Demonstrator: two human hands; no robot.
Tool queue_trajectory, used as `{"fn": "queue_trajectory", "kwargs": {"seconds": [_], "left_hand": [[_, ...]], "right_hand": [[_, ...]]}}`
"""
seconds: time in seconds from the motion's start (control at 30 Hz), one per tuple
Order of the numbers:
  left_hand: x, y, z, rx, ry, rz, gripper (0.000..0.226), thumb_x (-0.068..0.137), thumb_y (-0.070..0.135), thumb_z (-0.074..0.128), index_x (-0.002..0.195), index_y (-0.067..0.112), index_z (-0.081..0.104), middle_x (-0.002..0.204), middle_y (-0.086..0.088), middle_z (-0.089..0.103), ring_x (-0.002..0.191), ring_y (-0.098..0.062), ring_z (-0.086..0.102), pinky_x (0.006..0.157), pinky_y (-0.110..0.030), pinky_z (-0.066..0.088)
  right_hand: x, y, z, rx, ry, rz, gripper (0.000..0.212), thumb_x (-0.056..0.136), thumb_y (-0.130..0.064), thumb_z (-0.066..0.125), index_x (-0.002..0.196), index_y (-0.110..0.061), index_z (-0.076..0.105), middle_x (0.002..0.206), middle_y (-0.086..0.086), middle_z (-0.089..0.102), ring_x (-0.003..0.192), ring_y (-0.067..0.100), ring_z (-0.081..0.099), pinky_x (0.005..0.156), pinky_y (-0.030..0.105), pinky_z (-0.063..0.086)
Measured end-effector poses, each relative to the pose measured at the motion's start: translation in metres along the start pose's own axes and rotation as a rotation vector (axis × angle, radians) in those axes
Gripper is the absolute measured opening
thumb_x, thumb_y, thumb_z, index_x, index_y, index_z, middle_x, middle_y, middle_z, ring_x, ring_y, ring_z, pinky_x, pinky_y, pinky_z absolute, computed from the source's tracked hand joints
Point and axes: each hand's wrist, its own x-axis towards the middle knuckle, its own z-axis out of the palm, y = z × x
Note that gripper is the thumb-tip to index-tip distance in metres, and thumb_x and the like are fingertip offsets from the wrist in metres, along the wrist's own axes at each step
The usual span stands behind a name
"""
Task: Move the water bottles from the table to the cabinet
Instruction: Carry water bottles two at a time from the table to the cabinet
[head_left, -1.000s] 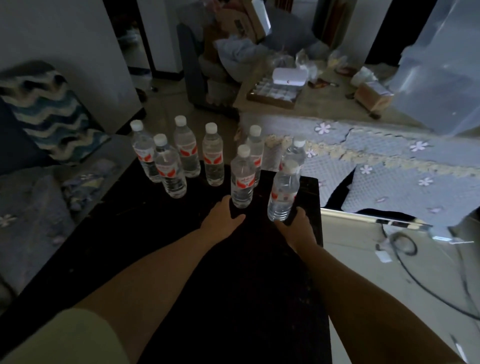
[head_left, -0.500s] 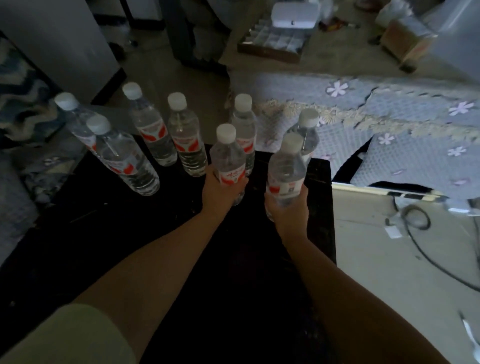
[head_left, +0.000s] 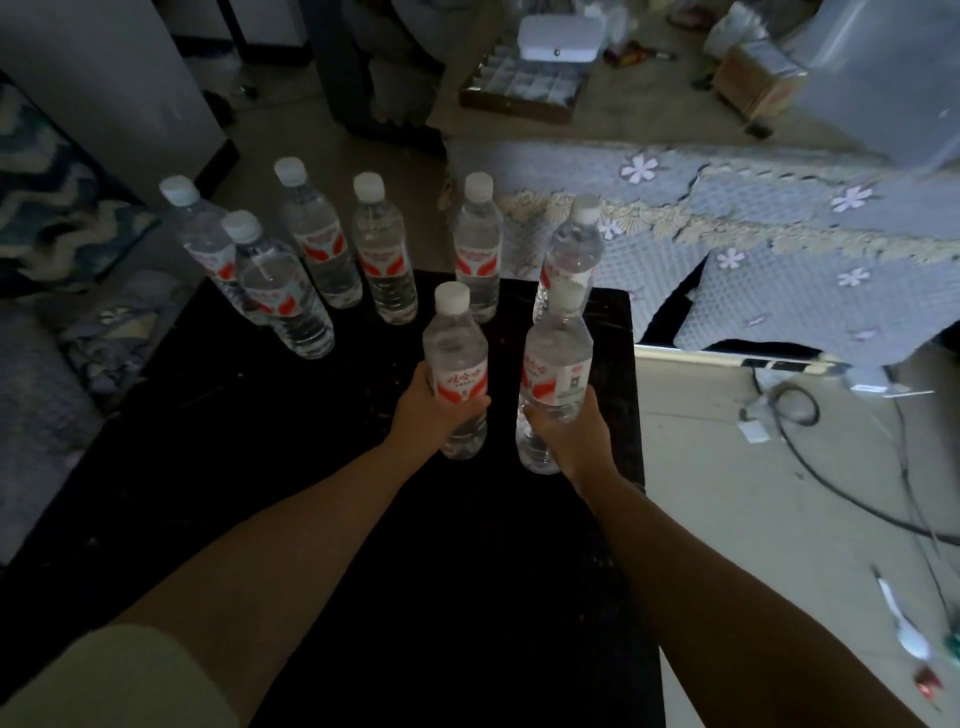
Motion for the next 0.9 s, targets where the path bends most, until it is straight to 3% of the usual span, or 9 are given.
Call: {"fn": "queue_trajectory", "kwargs": {"seconds": [0.17,0.27,0.33,0.4,0.47,0.57,0.67,0.77,0.9], "left_hand": [[-0.059,-0.018,-0.017,-0.063,-0.077,-0.101,0.069,0.07,0.025,0.084,0.129,0.015,0.051,0.117,-0.005,0.065,0.104,-0.023,0.064,0.096,-0.044,0.051],[-0.088,-0.023,-0.026,-0.036,-0.147,-0.069,0.057,0.071,0.023,0.083,0.12,0.018,0.054,0.107,-0.003,0.067,0.096,-0.021,0.067,0.081,-0.034,0.054],[-0.101,-0.02,-0.03,-0.004,-0.23,-0.02,0.05,0.073,0.021,0.082,0.115,0.016,0.056,0.104,-0.006,0.069,0.093,-0.021,0.068,0.077,-0.034,0.055],[-0.114,-0.012,-0.03,0.035,-0.332,0.015,0.053,0.074,0.022,0.081,0.119,0.011,0.057,0.107,-0.01,0.069,0.096,-0.024,0.068,0.087,-0.041,0.055],[-0.127,-0.002,-0.026,0.059,-0.42,0.064,0.048,0.074,0.022,0.081,0.116,0.011,0.059,0.103,-0.008,0.071,0.095,-0.023,0.07,0.086,-0.038,0.055],[-0.15,0.011,-0.013,0.074,-0.534,0.131,0.041,0.075,0.021,0.08,0.11,0.013,0.063,0.098,-0.006,0.073,0.091,-0.019,0.071,0.079,-0.032,0.055],[-0.177,0.019,0.01,0.097,-0.653,0.165,0.039,0.074,0.018,0.081,0.108,0.017,0.062,0.098,-0.005,0.072,0.091,-0.019,0.07,0.077,-0.029,0.054],[-0.21,0.027,0.042,0.13,-0.773,0.2,0.043,0.072,0.017,0.083,0.109,0.018,0.06,0.098,-0.003,0.072,0.087,-0.015,0.071,0.07,-0.024,0.052],[-0.251,0.033,0.089,0.167,-0.88,0.233,0.05,0.069,0.016,0.085,0.113,0.013,0.061,0.103,-0.007,0.072,0.096,-0.023,0.07,0.083,-0.037,0.055]], "right_hand": [[-0.056,0.015,-0.017,-0.041,-0.019,0.049,0.058,0.077,-0.038,0.078,0.125,-0.02,0.051,0.108,-0.003,0.068,0.098,0.014,0.066,0.084,0.031,0.053],[-0.097,0.018,-0.027,-0.027,0.019,0.047,0.055,0.08,-0.034,0.076,0.126,-0.017,0.052,0.111,0.001,0.069,0.101,0.018,0.066,0.093,0.04,0.053],[-0.122,0.017,-0.036,0.012,0.041,0.022,0.044,0.082,-0.032,0.075,0.119,-0.018,0.056,0.104,0.003,0.071,0.096,0.021,0.068,0.089,0.041,0.055],[-0.15,0.013,-0.044,0.058,0.052,-0.022,0.031,0.082,-0.032,0.072,0.105,-0.015,0.06,0.092,0.008,0.072,0.084,0.025,0.07,0.075,0.042,0.056],[-0.178,0.01,-0.05,0.101,0.106,-0.051,0.025,0.082,-0.034,0.072,0.094,-0.016,0.061,0.081,0.012,0.071,0.073,0.026,0.07,0.063,0.038,0.054],[-0.213,0.013,-0.058,0.135,0.237,-0.061,0.017,0.084,-0.026,0.073,0.092,-0.016,0.062,0.082,0.014,0.071,0.076,0.029,0.071,0.069,0.043,0.058],[-0.252,0.023,-0.076,0.167,0.358,-0.005,0.025,0.083,-0.023,0.075,0.102,-0.012,0.062,0.089,0.011,0.072,0.086,0.029,0.071,0.085,0.049,0.056],[-0.295,0.034,-0.103,0.23,0.504,0.044,0.037,0.08,-0.024,0.077,0.112,-0.019,0.06,0.101,0.003,0.072,0.093,0.022,0.069,0.091,0.044,0.055],[-0.349,0.049,-0.143,0.28,0.661,0.073,0.048,0.08,-0.022,0.078,0.121,-0.018,0.055,0.11,0.004,0.069,0.099,0.021,0.067,0.093,0.043,0.053]]}}
